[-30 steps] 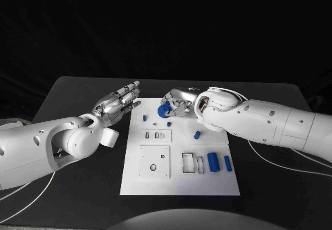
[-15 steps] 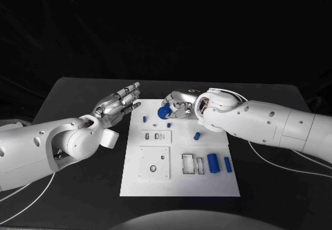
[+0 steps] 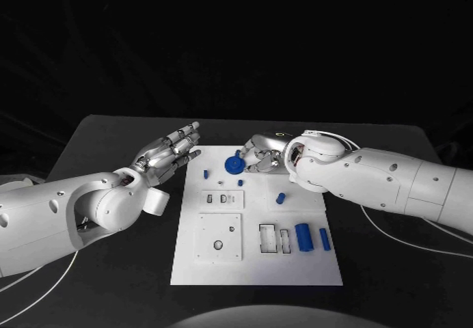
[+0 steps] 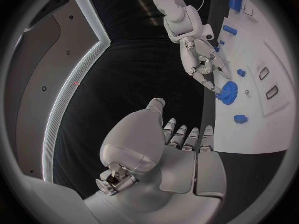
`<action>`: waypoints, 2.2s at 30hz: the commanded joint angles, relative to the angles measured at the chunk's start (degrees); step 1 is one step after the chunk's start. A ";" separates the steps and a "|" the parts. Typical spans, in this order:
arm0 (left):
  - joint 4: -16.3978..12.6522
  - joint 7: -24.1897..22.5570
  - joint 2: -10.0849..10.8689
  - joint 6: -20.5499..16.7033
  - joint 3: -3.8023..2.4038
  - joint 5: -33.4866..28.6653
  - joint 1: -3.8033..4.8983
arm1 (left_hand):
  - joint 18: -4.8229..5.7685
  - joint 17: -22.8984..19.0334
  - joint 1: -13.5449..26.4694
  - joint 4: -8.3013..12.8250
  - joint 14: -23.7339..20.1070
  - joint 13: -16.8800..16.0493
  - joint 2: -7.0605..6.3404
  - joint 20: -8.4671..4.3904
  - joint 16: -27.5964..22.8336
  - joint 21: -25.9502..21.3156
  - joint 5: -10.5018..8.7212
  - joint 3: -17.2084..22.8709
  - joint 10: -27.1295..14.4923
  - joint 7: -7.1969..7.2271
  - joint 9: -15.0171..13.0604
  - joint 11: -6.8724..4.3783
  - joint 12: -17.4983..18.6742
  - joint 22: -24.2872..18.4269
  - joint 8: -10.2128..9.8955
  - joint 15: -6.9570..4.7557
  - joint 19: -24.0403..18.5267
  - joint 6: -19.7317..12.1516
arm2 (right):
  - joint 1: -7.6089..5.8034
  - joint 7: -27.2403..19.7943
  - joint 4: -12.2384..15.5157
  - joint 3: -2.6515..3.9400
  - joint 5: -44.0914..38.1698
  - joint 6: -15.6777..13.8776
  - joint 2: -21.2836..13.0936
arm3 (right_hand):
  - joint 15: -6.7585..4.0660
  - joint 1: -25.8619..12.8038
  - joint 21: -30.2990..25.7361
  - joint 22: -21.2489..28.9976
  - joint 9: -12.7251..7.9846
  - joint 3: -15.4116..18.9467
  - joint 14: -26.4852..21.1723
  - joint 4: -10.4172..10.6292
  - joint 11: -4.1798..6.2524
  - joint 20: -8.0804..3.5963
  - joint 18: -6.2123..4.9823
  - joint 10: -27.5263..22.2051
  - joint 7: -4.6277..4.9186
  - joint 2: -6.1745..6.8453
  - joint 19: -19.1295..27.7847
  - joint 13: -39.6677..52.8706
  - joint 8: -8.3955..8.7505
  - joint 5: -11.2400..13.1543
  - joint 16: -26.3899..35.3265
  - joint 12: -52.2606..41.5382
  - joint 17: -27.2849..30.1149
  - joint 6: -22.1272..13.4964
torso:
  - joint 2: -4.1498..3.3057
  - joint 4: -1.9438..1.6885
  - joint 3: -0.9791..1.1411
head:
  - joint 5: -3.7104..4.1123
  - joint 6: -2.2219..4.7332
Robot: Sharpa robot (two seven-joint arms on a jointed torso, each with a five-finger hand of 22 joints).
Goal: Assemble the parts on the task board
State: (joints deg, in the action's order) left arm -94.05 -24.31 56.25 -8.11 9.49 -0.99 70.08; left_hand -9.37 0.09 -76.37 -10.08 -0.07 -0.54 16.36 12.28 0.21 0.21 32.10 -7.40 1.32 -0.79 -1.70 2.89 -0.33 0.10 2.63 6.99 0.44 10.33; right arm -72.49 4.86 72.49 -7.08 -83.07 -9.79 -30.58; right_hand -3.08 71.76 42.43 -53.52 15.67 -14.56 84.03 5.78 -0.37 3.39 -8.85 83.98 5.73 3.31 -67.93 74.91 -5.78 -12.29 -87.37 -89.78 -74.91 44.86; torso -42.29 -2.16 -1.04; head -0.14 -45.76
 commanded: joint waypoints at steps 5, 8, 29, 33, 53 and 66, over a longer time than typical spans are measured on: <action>-0.29 -1.65 0.29 1.26 -0.01 0.03 -0.01 | 0.02 -0.09 -0.27 0.76 0.07 -0.10 -0.07 0.34 -0.21 0.10 0.47 0.04 0.20 0.05 -0.09 0.75 -0.28 0.14 0.30 0.51 0.04 0.40 | -0.57 -0.74 2.64 0.01 -0.11 -4.84 -3.81 | 0.32 -0.88 1.61 -1.57 -0.42 0.52 4.87 0.29 -0.09 0.28 -0.40 6.02 -0.37 0.01 -1.30 15.09 -0.22 0.38 -0.75 -0.22 -12.91 0.56 | -0.13 0.10 -0.04 | -0.30 1.34; -0.50 -2.20 0.58 1.14 -0.01 0.08 -0.01 | 0.04 -0.08 -0.31 1.05 0.10 -0.16 -0.11 0.34 -0.19 0.13 0.62 0.10 0.35 0.15 -0.11 0.83 -0.34 0.17 0.35 0.52 0.10 0.50 | -1.64 -0.85 5.23 0.02 -0.08 -6.73 -6.88 | 0.15 -0.74 2.13 -2.07 -0.75 0.69 5.02 0.29 0.12 0.17 -0.33 6.02 -0.67 0.10 -1.83 15.09 0.13 0.58 -0.97 -0.22 -13.16 0.17 | -0.20 -0.02 -0.10 | 0.06 2.16; -0.72 -3.43 0.78 1.38 -0.01 1.95 -0.03 | 0.03 0.02 -0.38 2.08 0.30 -0.53 -0.27 0.29 -0.07 0.21 1.20 0.20 1.44 0.47 -0.14 1.29 -0.79 0.22 0.49 0.44 0.25 0.77 | -2.82 2.44 17.15 -0.29 -4.75 -6.62 -24.49 | -1.34 0.19 4.53 -4.85 -2.49 2.43 3.97 1.59 1.66 -1.27 0.31 5.68 -1.86 0.06 -6.22 14.75 0.32 3.79 3.18 0.05 -8.62 2.59 | -0.15 0.26 -0.04 | 0.94 3.29; -0.55 -3.36 0.68 1.48 0.00 2.00 -0.10 | 0.03 0.02 -0.35 2.17 0.29 -0.55 -0.27 0.28 -0.08 0.21 1.22 0.23 1.55 0.54 -0.13 1.61 -0.89 0.22 0.48 0.41 0.25 0.75 | -2.16 1.87 16.70 -0.32 -6.52 -8.07 -25.38 | -1.24 0.10 3.90 -4.65 -3.03 3.40 3.78 2.11 1.66 -1.24 0.39 5.56 -2.08 0.39 -7.08 14.56 0.62 5.15 5.32 0.20 -6.36 2.55 | -0.11 0.21 -0.02 | 1.42 2.97; -0.21 -2.93 0.40 1.78 0.01 2.03 -0.27 | 0.02 0.01 -0.35 2.21 0.29 -0.53 -0.27 0.29 -0.08 0.21 1.24 0.24 1.53 0.56 -0.13 1.71 -0.89 0.22 0.48 0.41 0.25 0.75 | 0.01 0.94 11.76 -0.38 -8.57 -8.28 -25.05 | -1.56 1.12 3.34 -4.67 -3.76 4.23 3.79 2.18 1.83 -1.46 0.40 5.97 -2.13 0.87 -7.87 15.03 1.31 5.66 6.81 -0.18 -4.71 1.41 | -0.22 0.24 -0.14 | 0.59 1.98; -0.08 -2.77 0.16 1.99 0.02 1.95 -0.29 | 0.02 0.01 -0.34 2.23 0.27 -0.52 -0.27 0.29 -0.09 0.21 1.25 0.24 1.50 0.55 -0.12 1.75 -0.90 0.21 0.47 0.41 0.24 0.71 | 0.58 0.96 10.46 -0.38 -8.49 -7.34 -24.13 | -1.46 1.32 2.11 -4.30 -2.74 4.96 3.85 2.76 1.50 -1.47 0.37 6.02 -1.63 0.96 -8.07 15.09 -0.74 6.07 7.06 -0.22 -4.34 4.58 | -0.24 0.25 -0.12 | 0.68 1.44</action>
State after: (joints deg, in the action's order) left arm -94.10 -26.57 56.52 -7.45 9.53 0.55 69.78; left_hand -9.36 0.10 -76.37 -8.19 0.14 -1.02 16.36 12.28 0.21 0.21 33.16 -7.09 2.65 -0.38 -1.73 4.21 -1.00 0.25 2.85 7.20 0.44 10.74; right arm -71.96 6.07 83.05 -7.45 -90.86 -17.69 -54.79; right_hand -4.12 72.50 44.70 -57.87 12.89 -10.05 84.02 8.55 0.86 1.95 -8.85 84.00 4.11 4.48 -75.54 74.94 -6.34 -6.34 -80.49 -89.78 -74.93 49.15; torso -42.52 -1.90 -1.18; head 0.52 -44.27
